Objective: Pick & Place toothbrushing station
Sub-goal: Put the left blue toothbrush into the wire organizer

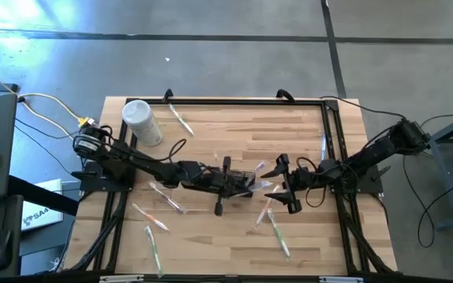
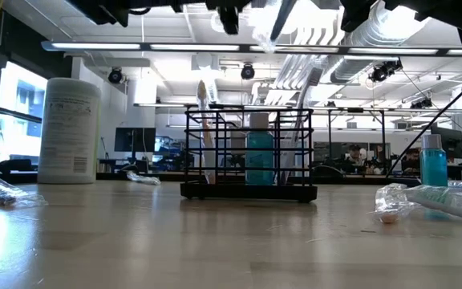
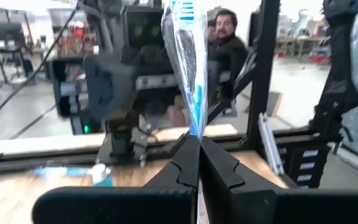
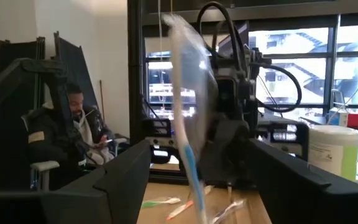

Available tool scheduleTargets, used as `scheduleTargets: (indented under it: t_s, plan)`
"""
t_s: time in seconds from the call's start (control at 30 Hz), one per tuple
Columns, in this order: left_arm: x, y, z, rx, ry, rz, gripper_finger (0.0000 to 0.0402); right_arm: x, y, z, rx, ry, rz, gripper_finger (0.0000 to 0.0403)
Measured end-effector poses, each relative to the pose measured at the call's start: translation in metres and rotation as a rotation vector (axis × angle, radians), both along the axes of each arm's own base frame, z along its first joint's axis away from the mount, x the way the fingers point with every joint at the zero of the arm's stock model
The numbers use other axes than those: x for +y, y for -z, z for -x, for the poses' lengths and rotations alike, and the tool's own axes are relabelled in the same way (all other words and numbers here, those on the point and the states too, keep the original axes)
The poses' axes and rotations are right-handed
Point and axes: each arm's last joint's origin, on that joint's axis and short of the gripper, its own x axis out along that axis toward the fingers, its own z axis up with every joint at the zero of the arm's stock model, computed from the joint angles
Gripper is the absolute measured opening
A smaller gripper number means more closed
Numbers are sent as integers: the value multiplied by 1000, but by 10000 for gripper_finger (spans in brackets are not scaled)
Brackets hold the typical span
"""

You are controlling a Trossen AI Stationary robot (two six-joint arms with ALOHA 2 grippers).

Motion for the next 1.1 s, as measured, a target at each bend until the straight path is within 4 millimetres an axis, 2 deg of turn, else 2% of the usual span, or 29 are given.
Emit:
scheduleTargets:
  t_s: [0.23, 0.73, 0.9, 1.1]
  plan:
    - [9, 3, -12, 17, -9, 15, 0, 0, 0, 0, -1, 9, 8, 258]
    - [14, 6, -13, 43, -13, 34, 0, -6, 0, -2, -1, 86, 25, 251]
    - [14, 6, -13, 53, -14, 32, 0, -6, 0, -2, -3, 86, 46, 209]
    - [14, 8, -13, 66, -19, 29, 0, -6, 1, -2, -4, 98, 89, 114]
